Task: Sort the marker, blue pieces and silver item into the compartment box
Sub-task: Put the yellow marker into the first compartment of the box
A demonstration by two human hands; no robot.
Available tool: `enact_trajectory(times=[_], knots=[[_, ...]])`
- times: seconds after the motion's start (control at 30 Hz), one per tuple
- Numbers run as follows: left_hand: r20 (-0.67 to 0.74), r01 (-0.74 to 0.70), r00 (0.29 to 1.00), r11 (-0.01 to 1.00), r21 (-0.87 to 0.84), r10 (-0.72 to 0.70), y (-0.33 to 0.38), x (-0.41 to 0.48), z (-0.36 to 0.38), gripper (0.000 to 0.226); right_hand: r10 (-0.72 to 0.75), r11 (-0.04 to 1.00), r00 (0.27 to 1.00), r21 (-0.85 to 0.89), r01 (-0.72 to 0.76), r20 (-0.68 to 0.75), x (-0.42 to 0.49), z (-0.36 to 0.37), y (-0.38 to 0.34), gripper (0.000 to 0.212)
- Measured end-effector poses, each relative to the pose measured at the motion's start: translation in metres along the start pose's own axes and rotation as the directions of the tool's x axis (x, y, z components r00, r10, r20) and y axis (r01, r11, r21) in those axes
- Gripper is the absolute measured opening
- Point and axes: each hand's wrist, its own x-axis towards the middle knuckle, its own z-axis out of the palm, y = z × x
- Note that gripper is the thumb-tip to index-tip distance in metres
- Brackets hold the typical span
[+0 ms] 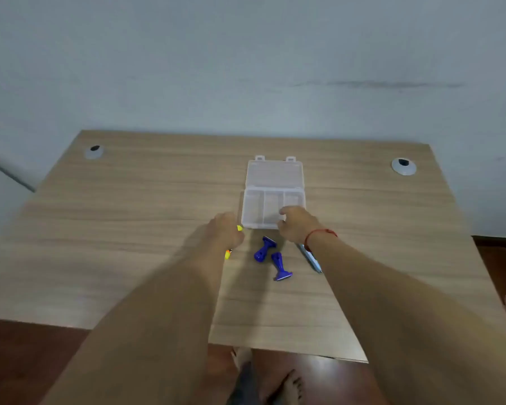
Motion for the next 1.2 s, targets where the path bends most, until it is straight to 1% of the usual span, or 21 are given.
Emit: enact_trajectory(times=[0.07, 0.17, 0.27, 0.4, 0.5, 0.6, 0.7, 0.73, 0.77, 0.87, 0.97, 1.07, 1.2], knots=[[0.015, 0.022, 1.0, 0.999, 0.027, -0.022, -0.001, 0.006, 0.004, 0.039, -0.003, 1.0, 1.0, -0.006, 0.003, 0.005, 0.01, 0.007, -0.001, 0.04], [0.055, 0.059, 0.997, 0.996, 0.063, -0.062, -0.003, 0.012, 0.015, 0.041, 0.013, 0.998, 0.998, -0.059, -0.009, 0.064, 0.017, 0.021, 0.0, 0.038], [0.031, 0.075, 0.996, 0.994, 0.076, -0.078, -0.005, 0.015, 0.02, 0.04, 0.027, 0.994, 0.996, -0.107, -0.018, 0.083, 0.02, 0.029, 0.001, 0.036], [0.024, 0.131, 0.991, 0.988, 0.084, -0.133, -0.006, 0.022, 0.016, 0.036, 0.047, 0.995, 0.994, -0.097, -0.038, 0.1, 0.021, 0.027, 0.004, 0.033], [-0.015, 0.164, 0.986, 0.986, 0.01, -0.164, -0.001, 0.026, 0.001, 0.035, 0.064, 0.996, 0.988, -0.07, -0.055, 0.143, 0.022, 0.022, 0.004, 0.034], [-0.055, 0.183, 0.98, 0.977, -0.113, -0.19, 0.01, 0.035, -0.015, 0.032, 0.081, 0.996, 0.979, -0.049, -0.073, 0.185, 0.023, 0.019, 0.002, 0.031], [-0.04, 0.12, 0.991, 0.973, -0.197, -0.13, 0.026, 0.048, -0.017, 0.017, 0.096, 0.995, 0.977, -0.055, -0.087, 0.192, 0.025, 0.018, 0.0, 0.03], [-0.035, 0.108, 0.992, 0.971, -0.214, -0.118, 0.031, 0.051, -0.015, 0.015, 0.102, 0.994, 0.976, -0.064, -0.092, 0.191, 0.026, 0.017, -0.001, 0.031], [-0.032, 0.1, 0.993, 0.967, -0.232, -0.111, 0.036, 0.054, -0.011, 0.017, 0.105, 0.993, 0.977, -0.074, -0.093, 0.188, 0.027, 0.018, -0.001, 0.03], [-0.024, 0.104, 0.993, 0.961, -0.258, -0.114, 0.045, 0.061, 0.0, 0.033, 0.105, 0.992, 0.977, -0.091, -0.09, 0.184, 0.027, 0.017, -0.002, 0.031], [-0.029, 0.107, 0.992, 0.958, -0.268, -0.119, 0.046, 0.063, 0.005, 0.034, 0.104, 0.992, 0.979, -0.086, -0.09, 0.176, 0.026, 0.017, 0.001, 0.03], [-0.038, 0.102, 0.992, 0.954, -0.282, -0.118, 0.041, 0.057, 0.002, 0.037, 0.096, 0.995, 0.983, -0.033, -0.092, 0.156, 0.02, 0.015, 0.003, 0.033], [-0.04, 0.121, 0.989, 0.944, -0.306, -0.14, 0.035, 0.04, -0.002, 0.045, 0.071, 0.997, 0.995, 0.035, -0.074, 0.072, 0.003, 0.01, 0.005, 0.035]])
